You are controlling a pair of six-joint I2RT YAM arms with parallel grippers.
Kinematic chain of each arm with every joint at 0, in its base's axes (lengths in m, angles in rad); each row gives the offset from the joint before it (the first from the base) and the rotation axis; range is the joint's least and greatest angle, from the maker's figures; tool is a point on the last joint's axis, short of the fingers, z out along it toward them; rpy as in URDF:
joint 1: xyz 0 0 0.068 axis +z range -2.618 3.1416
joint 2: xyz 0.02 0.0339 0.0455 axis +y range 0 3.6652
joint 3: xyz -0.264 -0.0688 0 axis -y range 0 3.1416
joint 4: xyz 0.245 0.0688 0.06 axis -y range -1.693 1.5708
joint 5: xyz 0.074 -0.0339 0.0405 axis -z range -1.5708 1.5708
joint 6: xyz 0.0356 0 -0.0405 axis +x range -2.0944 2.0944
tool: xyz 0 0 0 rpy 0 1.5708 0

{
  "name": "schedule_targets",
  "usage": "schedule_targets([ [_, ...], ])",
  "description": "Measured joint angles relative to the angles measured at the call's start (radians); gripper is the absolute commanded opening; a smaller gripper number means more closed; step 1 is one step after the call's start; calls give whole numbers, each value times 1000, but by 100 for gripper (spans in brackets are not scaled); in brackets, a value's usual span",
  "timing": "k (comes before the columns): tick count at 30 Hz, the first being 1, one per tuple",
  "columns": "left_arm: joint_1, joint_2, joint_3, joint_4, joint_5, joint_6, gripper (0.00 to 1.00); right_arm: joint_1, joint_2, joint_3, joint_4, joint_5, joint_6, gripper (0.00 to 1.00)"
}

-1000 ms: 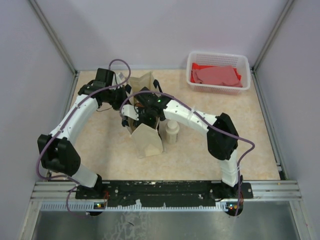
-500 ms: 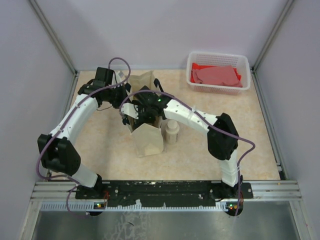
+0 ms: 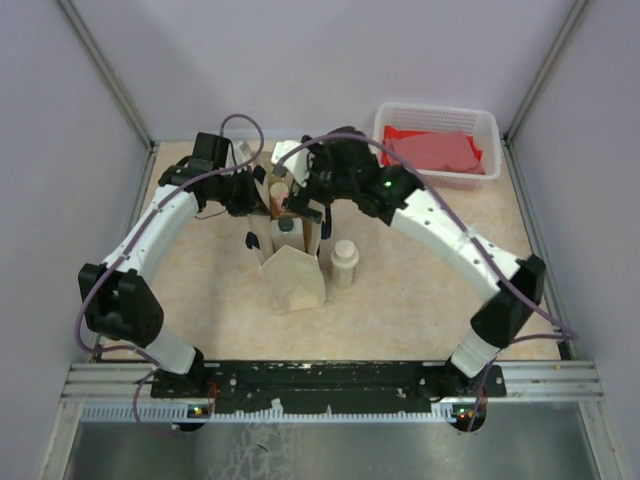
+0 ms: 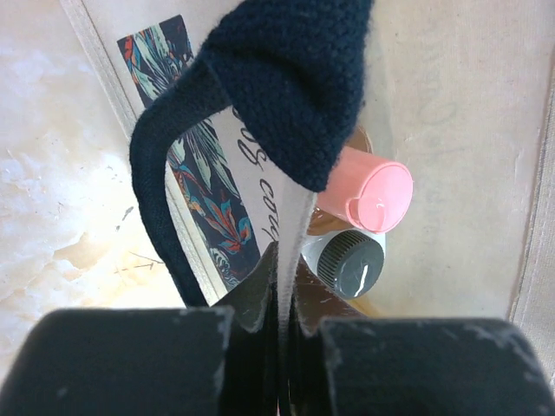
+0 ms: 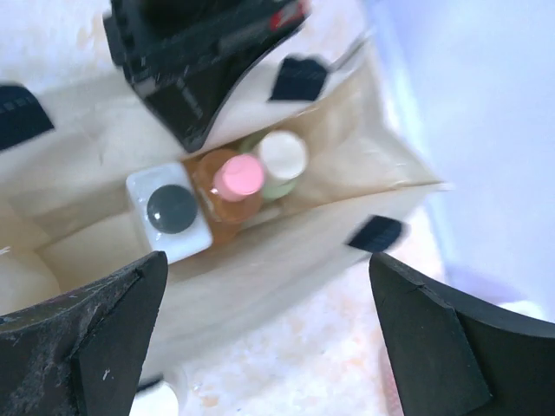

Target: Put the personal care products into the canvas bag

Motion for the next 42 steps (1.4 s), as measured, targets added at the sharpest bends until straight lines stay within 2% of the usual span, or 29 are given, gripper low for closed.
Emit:
schedule_targets([
  [4, 0, 1, 2, 0, 1, 0, 5, -11, -145, 0, 39, 3, 21, 99],
  [9, 0, 3, 11, -14, 0, 4, 5, -25, -244, -55, 41, 13, 53, 99],
  [16, 0, 3, 11, -24, -1, 8, 5, -76, -303, -292, -8, 64, 129, 99],
  [22, 0, 4, 13, -31, -1, 11, 5, -159, -384, -507, -14, 46, 207, 99],
  [31, 0, 4, 13, -37, -6, 11, 5, -190, -386, -586, 50, -44, 275, 99],
  [42, 0, 3, 13, -38, -12, 11, 5, -194, -253, -587, 55, -135, 282, 99],
])
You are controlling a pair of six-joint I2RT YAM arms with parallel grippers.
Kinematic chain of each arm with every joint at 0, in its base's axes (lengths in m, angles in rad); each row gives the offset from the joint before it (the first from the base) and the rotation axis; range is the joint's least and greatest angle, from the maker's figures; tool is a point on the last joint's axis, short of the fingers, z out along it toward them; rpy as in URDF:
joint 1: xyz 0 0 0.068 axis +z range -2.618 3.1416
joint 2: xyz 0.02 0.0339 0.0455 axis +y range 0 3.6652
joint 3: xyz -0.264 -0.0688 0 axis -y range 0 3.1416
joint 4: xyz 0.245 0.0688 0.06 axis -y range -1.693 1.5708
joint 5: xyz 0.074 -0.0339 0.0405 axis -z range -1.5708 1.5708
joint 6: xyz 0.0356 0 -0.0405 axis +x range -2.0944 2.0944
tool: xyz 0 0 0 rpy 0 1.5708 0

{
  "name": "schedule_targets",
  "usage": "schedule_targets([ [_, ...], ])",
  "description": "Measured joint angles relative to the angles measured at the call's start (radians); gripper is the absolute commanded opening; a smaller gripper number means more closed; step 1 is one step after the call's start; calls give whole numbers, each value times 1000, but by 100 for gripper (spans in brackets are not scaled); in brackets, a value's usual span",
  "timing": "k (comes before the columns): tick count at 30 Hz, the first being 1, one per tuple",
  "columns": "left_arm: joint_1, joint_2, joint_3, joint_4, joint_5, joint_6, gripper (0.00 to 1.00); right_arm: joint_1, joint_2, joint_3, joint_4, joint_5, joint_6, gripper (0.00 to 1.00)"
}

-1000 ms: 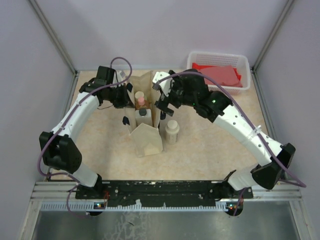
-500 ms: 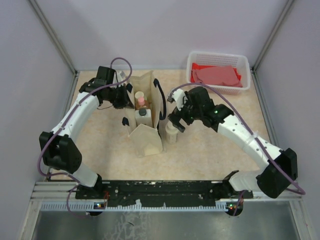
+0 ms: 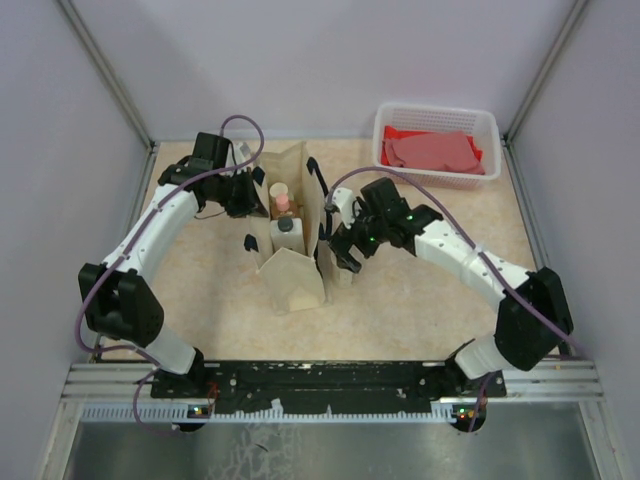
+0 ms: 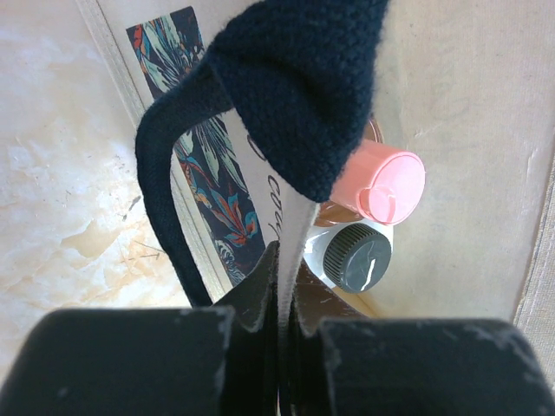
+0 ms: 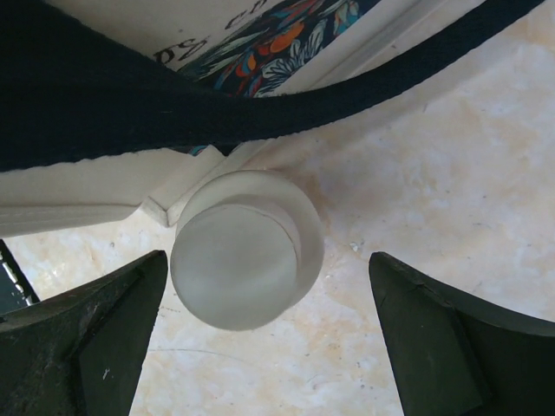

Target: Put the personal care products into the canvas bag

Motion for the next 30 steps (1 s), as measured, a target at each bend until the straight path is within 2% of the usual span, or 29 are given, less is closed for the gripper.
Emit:
schedule_targets([
  [9, 0, 0, 0, 0, 0, 0, 5, 0, 105, 0, -18, -29, 3, 99],
  [21, 0, 0, 3, 0, -1, 0, 5, 0, 159, 0, -7, -25, 8, 98],
  [26, 0, 5, 3, 0, -1, 0, 5, 0, 166, 0, 14, -25, 23, 87],
  [30, 0, 8, 4, 0, 0, 0, 5, 0, 166, 0, 45, -30, 41, 65],
])
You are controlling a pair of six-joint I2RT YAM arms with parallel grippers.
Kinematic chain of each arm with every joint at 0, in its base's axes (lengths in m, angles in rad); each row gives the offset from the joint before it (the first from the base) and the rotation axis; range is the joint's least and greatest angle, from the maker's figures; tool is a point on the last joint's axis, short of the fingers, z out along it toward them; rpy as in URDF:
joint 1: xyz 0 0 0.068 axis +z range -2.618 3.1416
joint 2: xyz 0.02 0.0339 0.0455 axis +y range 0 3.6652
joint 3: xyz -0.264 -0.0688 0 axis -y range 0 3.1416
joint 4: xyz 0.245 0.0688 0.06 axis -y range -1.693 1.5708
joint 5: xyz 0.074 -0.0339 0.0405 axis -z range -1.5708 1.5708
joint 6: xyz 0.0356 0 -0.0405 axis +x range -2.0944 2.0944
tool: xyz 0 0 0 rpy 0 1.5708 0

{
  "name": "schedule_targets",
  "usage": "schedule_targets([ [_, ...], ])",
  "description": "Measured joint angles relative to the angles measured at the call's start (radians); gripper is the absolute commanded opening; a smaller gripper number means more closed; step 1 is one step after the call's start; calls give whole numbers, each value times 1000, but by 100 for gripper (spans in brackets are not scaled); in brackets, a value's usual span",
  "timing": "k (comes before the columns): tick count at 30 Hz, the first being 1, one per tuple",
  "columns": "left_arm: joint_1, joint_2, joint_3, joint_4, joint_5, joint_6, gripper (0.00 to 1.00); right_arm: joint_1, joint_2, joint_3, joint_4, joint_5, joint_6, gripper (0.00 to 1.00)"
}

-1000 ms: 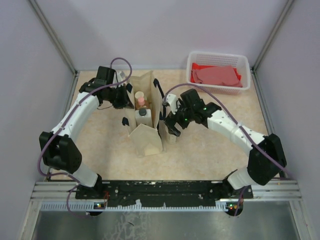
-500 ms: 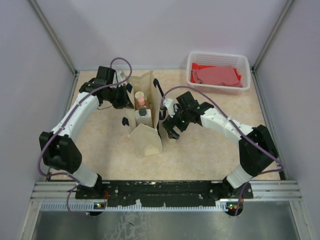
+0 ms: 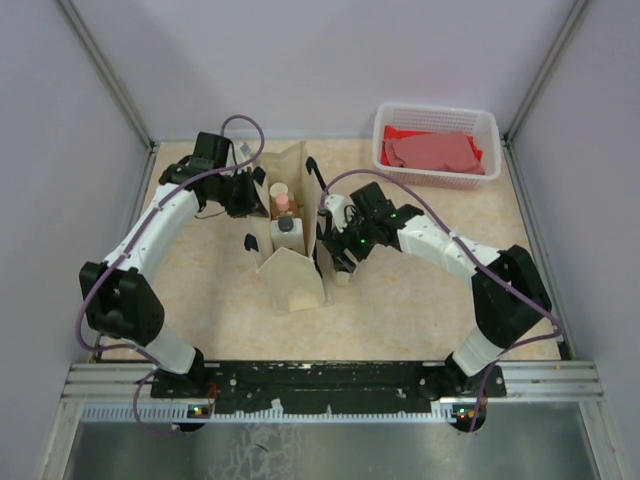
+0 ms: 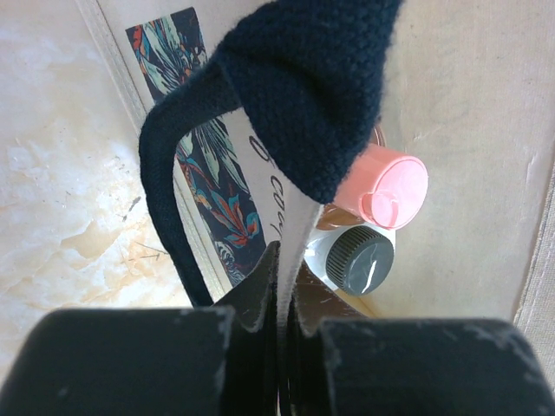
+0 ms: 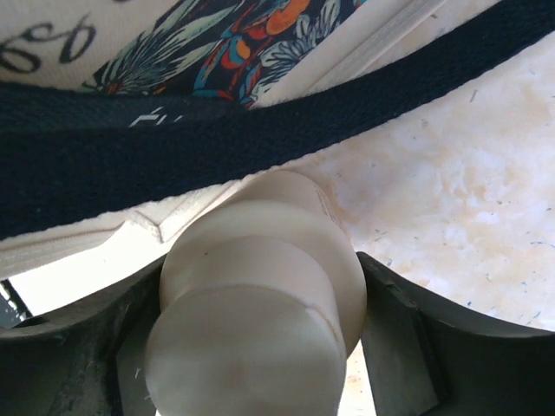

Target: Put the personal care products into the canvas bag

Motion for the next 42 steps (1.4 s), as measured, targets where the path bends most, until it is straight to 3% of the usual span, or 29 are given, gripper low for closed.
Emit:
schedule_targets([
  [5, 0, 4, 5, -2, 0, 0, 5, 0, 0, 0, 15, 2, -2, 36],
  [15, 0, 10, 14, -6, 0, 0, 5, 2, -3, 1, 14, 48, 0, 15],
  [21, 0, 10, 14, -6, 0, 0, 5, -10, -2, 66, -85, 238, -5, 0],
  [27, 0, 10, 14, -6, 0, 0, 5, -83, 0, 243, -178, 365, -4, 0],
  [34, 0, 10, 14, -6, 1, 0, 5, -126, -2, 454, -175, 502, -23, 0],
  [42, 0, 10, 14, -5, 2, 0, 5, -124, -53, 551, -75, 425, -26, 0],
])
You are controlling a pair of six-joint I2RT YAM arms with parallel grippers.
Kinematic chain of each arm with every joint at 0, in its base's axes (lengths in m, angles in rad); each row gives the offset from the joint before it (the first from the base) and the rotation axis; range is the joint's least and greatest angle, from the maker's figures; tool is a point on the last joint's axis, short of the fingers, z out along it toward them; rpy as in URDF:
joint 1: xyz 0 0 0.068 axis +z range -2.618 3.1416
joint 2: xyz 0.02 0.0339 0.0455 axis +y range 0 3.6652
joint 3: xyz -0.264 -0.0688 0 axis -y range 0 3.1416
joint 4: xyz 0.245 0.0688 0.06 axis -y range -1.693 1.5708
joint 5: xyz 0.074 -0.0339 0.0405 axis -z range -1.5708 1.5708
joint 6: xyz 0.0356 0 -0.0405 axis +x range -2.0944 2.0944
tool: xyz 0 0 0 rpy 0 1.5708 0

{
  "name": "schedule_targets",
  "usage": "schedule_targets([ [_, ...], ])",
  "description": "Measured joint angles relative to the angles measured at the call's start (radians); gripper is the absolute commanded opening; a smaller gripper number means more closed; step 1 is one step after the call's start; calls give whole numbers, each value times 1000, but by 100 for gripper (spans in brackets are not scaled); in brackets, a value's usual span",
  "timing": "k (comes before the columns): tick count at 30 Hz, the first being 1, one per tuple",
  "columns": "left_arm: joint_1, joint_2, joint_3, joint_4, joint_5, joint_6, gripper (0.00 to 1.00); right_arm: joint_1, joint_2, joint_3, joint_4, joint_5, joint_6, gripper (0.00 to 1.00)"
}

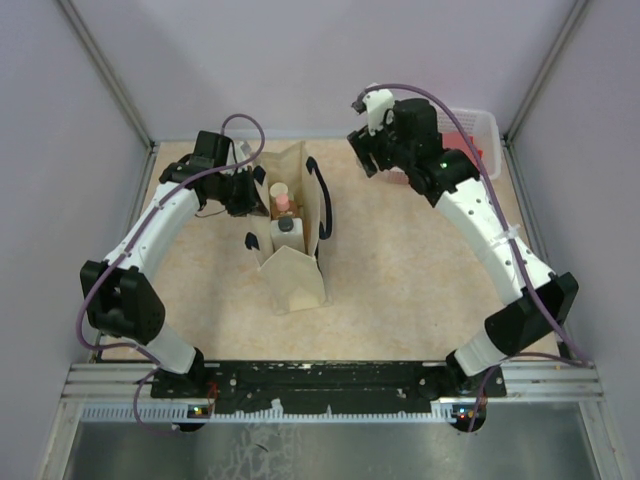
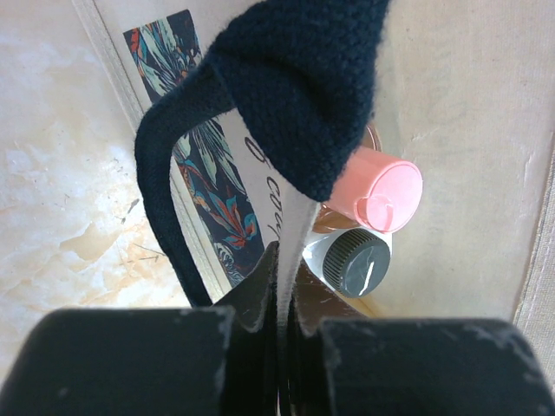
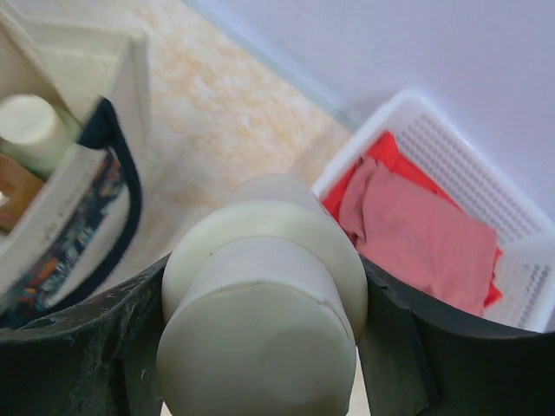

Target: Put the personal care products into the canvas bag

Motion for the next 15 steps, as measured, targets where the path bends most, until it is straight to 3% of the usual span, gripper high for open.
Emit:
schedule_targets([
  [15, 0, 0, -4, 4, 7, 0, 5, 2, -90, -2, 217, -501, 106, 0],
])
